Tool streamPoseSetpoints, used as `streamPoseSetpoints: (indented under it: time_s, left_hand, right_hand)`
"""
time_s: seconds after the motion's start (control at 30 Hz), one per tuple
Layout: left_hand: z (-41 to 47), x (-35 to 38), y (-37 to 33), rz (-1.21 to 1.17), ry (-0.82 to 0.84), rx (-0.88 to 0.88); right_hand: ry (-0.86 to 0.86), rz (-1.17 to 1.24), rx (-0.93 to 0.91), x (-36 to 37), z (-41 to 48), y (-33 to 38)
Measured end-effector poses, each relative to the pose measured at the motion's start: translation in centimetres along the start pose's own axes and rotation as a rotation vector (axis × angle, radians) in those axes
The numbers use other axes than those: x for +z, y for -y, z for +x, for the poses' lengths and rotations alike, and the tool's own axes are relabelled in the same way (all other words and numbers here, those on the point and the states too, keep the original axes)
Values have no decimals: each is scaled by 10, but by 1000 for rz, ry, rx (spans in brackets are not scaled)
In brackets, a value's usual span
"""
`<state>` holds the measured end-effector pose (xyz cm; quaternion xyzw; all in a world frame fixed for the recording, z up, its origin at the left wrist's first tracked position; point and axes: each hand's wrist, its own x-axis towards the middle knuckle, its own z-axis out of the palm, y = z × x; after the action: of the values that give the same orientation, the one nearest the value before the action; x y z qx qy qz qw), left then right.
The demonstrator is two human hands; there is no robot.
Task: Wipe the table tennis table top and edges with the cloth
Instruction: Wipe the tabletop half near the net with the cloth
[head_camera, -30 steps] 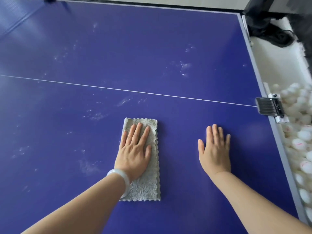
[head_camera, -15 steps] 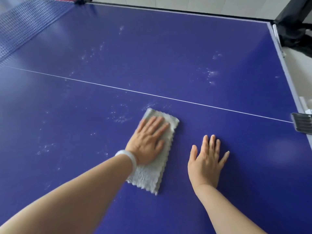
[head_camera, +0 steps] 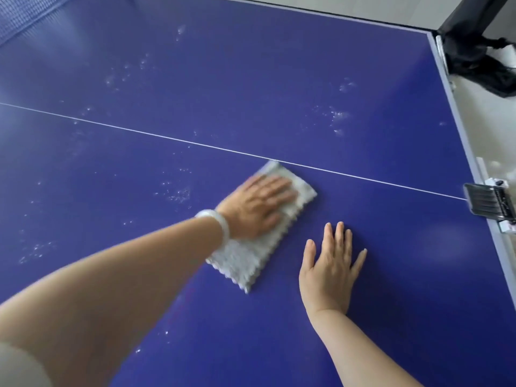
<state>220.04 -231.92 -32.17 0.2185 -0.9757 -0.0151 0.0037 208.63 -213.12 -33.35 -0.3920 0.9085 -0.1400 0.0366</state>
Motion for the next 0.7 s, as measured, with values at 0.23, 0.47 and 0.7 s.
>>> streamPoseSetpoints:
  time_s: [0.23,0.47,0.7]
  left_hand:
    - [-5,2,9,-104,-91,-567]
    - [-101,11,-89,-113,5,-4]
    - [-94,-5,-35,-100,-30,-744]
  right_hand:
    - [-6,-26,-6,0,-1,1]
    - [6,68,10,-2,-1,-1]
    - [36,12,9,-2,0,0]
